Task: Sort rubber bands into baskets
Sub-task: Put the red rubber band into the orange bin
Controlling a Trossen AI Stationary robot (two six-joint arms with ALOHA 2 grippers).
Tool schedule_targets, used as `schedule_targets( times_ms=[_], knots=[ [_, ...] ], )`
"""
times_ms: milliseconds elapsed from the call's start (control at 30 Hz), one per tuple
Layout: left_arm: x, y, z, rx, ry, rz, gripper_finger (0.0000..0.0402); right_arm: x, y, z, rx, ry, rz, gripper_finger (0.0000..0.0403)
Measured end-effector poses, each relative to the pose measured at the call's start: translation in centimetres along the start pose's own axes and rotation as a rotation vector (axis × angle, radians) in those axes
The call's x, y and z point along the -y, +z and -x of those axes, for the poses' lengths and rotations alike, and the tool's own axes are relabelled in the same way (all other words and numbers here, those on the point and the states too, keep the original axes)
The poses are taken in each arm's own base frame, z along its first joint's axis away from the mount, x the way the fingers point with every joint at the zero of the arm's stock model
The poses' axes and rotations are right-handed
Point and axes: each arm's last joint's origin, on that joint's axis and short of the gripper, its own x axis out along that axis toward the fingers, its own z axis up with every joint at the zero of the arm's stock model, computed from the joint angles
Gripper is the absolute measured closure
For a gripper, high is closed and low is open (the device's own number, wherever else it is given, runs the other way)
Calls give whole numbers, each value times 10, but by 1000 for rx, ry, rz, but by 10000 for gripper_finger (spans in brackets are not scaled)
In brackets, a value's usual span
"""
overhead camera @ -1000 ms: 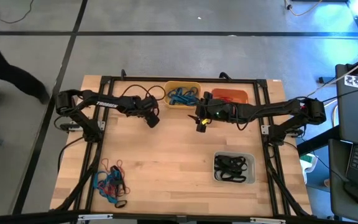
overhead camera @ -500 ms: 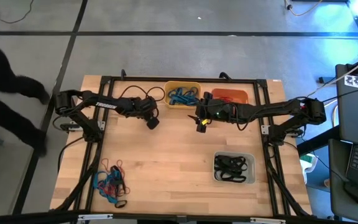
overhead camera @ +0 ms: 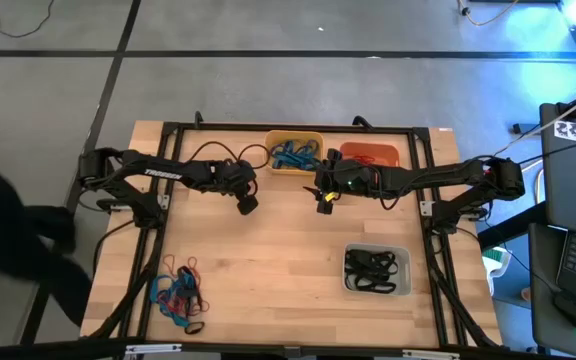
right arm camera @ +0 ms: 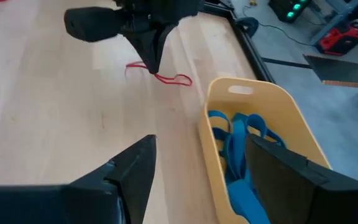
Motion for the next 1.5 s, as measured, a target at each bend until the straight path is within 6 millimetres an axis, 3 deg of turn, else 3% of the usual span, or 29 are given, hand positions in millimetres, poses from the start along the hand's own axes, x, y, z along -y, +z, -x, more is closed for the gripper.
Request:
schedule_targets(
  times_ms=[433, 833, 1233, 1367, 1500],
  knots=[
    [43, 15, 51, 278, -166, -176, 399, -4, 5, 1, 81, 164, -12, 159],
    [69, 25, 69, 517, -258, -303, 399, -15, 4, -19, 167, 336, -62, 159],
    [82, 27, 79, 624, -309, -330, 400, -23, 2, -41, 271, 401, -80, 161],
    [83, 28, 80, 639, -310, -345, 398, -24, 3, -43, 297, 407, -79, 189],
    [83, 28, 80, 638, -311, -341, 396, -25, 2, -43, 291, 431, -76, 262]
  ],
)
